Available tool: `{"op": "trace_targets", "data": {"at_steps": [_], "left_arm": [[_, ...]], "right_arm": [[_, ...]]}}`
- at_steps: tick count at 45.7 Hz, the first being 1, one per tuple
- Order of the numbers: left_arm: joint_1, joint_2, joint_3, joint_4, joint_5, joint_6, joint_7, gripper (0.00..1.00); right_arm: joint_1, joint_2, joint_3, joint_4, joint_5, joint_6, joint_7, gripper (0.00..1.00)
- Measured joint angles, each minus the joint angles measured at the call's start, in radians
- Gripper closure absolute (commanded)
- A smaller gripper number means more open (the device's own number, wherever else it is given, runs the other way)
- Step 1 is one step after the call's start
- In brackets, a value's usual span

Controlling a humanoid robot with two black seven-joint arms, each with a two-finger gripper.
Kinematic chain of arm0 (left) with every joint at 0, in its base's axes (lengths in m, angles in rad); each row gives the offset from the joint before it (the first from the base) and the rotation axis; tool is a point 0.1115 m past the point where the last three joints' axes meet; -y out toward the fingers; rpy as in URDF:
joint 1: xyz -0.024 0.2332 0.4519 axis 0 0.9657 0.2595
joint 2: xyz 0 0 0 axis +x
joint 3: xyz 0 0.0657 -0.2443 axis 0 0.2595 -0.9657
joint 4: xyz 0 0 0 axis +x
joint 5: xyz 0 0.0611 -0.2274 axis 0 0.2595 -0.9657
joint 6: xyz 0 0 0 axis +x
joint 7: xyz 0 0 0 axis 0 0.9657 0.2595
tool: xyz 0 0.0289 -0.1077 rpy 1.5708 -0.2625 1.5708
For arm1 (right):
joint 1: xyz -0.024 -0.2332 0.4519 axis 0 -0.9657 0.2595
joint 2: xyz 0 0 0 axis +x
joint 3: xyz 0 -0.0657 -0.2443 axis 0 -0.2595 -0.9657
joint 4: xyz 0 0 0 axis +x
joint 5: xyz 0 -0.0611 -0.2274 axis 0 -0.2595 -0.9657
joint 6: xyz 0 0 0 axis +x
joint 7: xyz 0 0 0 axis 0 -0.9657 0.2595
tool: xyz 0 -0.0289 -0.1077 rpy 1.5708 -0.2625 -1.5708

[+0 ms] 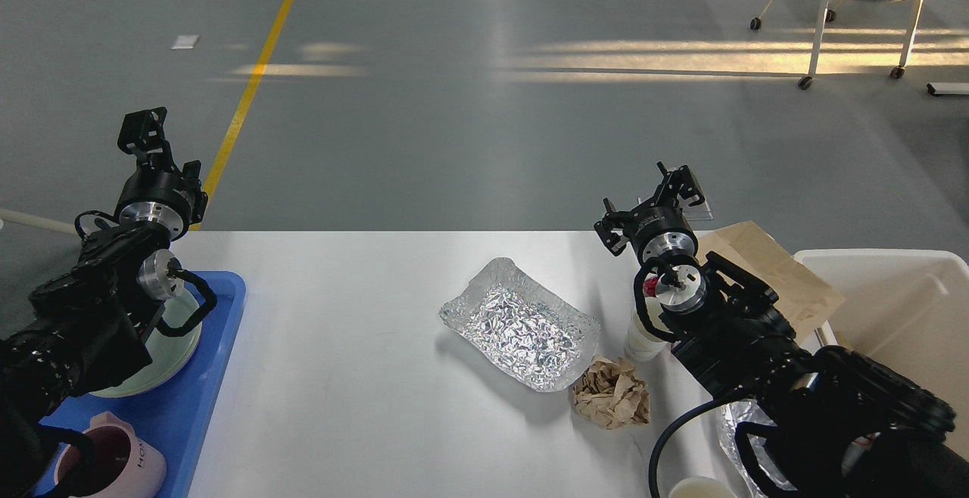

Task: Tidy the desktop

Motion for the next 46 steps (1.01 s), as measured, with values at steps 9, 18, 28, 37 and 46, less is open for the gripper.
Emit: {"op": "trace_targets", "data": {"at_steps": [9,18,28,37,46], "left_arm": [[0.008,-0.057,-0.082,0.000,0.000,0.000,-0.055,0.04],[0.019,-0.077,-0.107,0.000,0.001,0.000,-0.071,0.04],[0.020,-0.130,-0.108,0.000,0.006,0.000,-0.120,0.04],[0.022,-0.177,-0.104,-0.001,0.006,0.000,-0.273,0.04],[0.043,-0.190,-0.093,-0.002,0.010,0.000,-0.426,0.04]], "right_arm": [[0.000,0.000,0.000,0.000,0.000,0.000,0.000,0.00],[0.000,0.000,0.000,0.000,0.000,0.000,0.000,0.00],[0.000,0.000,0.000,0.000,0.000,0.000,0.000,0.00],[0.000,0.000,0.000,0.000,0.000,0.000,0.000,0.00],[0.000,0.000,0.000,0.000,0.000,0.000,0.000,0.00]]}}
